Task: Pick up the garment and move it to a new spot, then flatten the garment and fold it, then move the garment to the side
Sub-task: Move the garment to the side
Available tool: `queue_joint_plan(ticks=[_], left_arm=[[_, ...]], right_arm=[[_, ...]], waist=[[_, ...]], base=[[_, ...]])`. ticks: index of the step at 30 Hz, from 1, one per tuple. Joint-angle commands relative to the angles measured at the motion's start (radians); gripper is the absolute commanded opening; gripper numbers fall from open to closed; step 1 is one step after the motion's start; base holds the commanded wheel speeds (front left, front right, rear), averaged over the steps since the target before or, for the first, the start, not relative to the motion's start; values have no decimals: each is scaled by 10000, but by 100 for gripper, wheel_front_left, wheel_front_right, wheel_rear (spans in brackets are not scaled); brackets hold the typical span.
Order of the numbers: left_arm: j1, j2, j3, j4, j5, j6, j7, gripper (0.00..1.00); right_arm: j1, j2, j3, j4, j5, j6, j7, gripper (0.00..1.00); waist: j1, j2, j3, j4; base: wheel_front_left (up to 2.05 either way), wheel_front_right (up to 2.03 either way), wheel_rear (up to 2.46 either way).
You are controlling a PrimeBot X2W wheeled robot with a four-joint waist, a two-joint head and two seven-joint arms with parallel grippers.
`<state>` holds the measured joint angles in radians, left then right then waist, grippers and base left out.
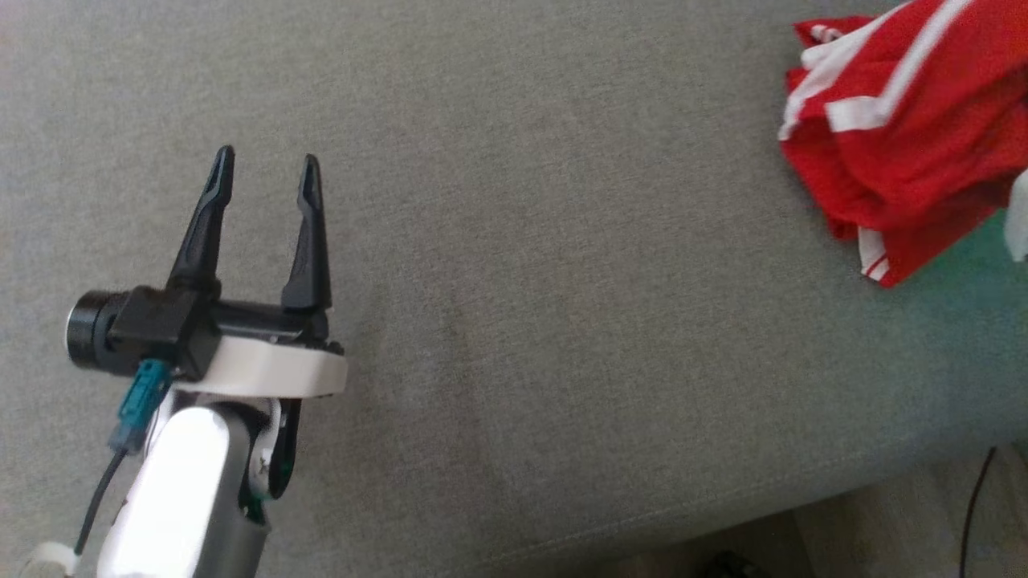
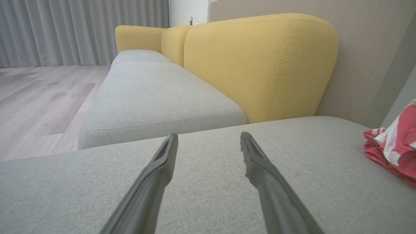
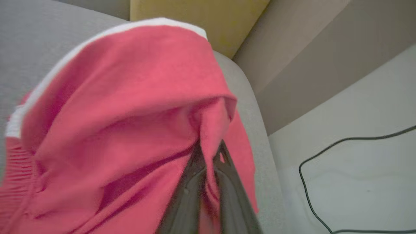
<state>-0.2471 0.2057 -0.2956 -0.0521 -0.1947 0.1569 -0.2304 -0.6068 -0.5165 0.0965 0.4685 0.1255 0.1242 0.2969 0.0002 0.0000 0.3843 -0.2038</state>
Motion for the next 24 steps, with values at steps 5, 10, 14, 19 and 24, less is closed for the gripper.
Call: queue_joint_plan(ticks=[5, 10, 14, 19, 24], left_arm=[[-626, 121, 173, -371, 68, -124, -85, 100], [-769, 94, 86, -266, 64, -174, -128, 100], [-769, 63, 40, -109, 36, -181, -164, 100], [-562, 28, 39, 130, -84, -177, -208, 100], [-144, -23, 6, 376, -213, -143, -238, 100]], right_arm=[[-527, 197, -802, 925, -333, 65, -197, 0], [-878, 718, -1657, 2246, -468, 65, -545, 0], [-1048, 1047, -2280, 3079, -562, 65, -849, 91], [-772, 1365, -2999, 3519, -703, 65, -1341, 100], [-37, 1850, -3630, 2871, -776, 65, -2103, 100]], waist=[[-2, 0, 412, 207], [-2, 0, 567, 307], [-2, 0, 444, 300], [-2, 0, -83, 289], [-2, 0, -841, 390]], base=[[0, 0, 0], [0, 0, 0], [0, 0, 0], [0, 0, 0], [0, 0, 0]])
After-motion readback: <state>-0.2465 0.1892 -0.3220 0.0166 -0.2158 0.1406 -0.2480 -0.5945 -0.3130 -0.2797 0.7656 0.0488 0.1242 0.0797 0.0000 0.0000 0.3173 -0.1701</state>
